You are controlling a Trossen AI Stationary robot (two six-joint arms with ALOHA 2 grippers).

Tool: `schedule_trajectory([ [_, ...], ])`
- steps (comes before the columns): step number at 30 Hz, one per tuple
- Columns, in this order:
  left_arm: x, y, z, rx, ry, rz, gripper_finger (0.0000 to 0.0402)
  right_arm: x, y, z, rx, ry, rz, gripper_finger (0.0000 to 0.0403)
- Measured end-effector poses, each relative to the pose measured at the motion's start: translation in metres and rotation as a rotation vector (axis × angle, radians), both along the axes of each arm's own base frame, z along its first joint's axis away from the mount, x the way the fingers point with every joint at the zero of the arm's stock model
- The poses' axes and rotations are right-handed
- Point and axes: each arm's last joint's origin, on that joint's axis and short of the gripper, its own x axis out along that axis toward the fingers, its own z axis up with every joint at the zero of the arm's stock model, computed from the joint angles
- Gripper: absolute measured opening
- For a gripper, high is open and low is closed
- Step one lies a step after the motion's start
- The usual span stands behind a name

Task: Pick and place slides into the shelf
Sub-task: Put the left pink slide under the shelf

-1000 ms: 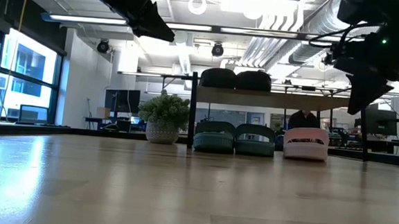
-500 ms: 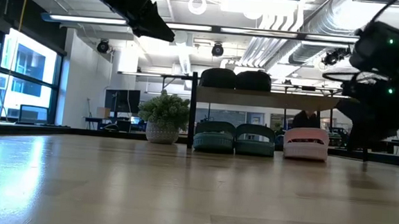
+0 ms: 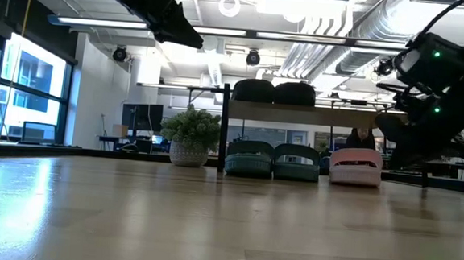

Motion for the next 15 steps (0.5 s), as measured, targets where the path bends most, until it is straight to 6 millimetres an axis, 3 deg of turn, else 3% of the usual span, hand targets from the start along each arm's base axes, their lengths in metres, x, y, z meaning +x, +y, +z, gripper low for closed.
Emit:
schedule_trajectory([
  [15,0.0,0.0,0.0,0.0,0.0,0.0,0.0122,0.014,-0.019,-0.019,0.011,0.052,-0.074,0.0],
])
